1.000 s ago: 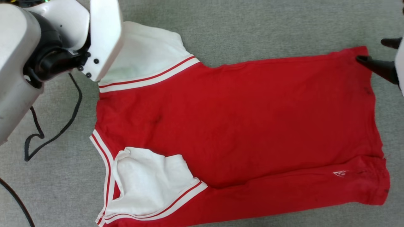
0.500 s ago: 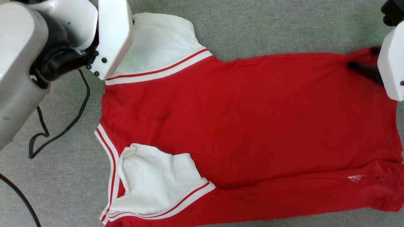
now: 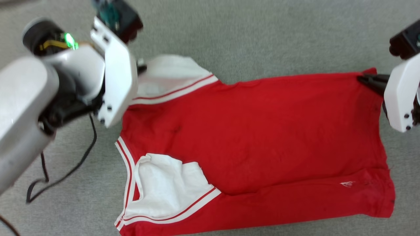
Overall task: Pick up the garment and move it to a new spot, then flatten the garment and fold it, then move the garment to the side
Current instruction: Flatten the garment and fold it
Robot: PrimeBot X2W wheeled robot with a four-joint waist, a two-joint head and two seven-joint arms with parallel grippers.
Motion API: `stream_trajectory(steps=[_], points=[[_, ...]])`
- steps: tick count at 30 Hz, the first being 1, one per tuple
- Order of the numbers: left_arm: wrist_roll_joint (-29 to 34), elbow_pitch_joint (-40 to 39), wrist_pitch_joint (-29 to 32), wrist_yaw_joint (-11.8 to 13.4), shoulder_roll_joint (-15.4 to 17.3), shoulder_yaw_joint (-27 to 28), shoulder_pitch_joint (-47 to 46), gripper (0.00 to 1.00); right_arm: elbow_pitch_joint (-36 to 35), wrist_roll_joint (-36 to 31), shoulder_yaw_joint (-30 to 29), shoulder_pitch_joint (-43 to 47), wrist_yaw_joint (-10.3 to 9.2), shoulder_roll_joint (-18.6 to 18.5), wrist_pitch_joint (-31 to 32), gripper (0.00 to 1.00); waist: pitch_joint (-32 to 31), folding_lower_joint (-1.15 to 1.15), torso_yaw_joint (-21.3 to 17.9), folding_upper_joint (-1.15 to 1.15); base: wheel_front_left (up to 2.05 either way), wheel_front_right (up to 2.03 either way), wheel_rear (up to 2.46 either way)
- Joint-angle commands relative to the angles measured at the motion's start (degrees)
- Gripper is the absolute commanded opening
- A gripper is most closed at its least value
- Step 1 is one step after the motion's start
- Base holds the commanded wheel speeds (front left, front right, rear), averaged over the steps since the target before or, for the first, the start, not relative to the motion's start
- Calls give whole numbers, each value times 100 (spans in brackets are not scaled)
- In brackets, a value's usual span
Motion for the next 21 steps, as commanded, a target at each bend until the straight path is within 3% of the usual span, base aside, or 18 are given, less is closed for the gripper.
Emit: stream_trajectory(steps=[1,8,13,21], points=[[-19,-90,-45,49,72,-24,167,0,-24,57,29,127,-3,-36,-121,0,-275,1,-13,0,0,0,0],[-232,-843,-276,290,637,-217,1190,0,-251,40,366,817,-2,-356,-849,0,-826,1,-6,0,0,0,0],[-454,-1347,-523,641,992,-383,2043,0,-270,84,496,1414,-3,-478,-1247,0,-1135,1,-20,0,0,0,0],[-804,-1597,-1075,1090,1282,-684,3302,0,-220,207,517,2322,-3,-504,-1573,0,-1268,1,-74,0,0,0,0]])
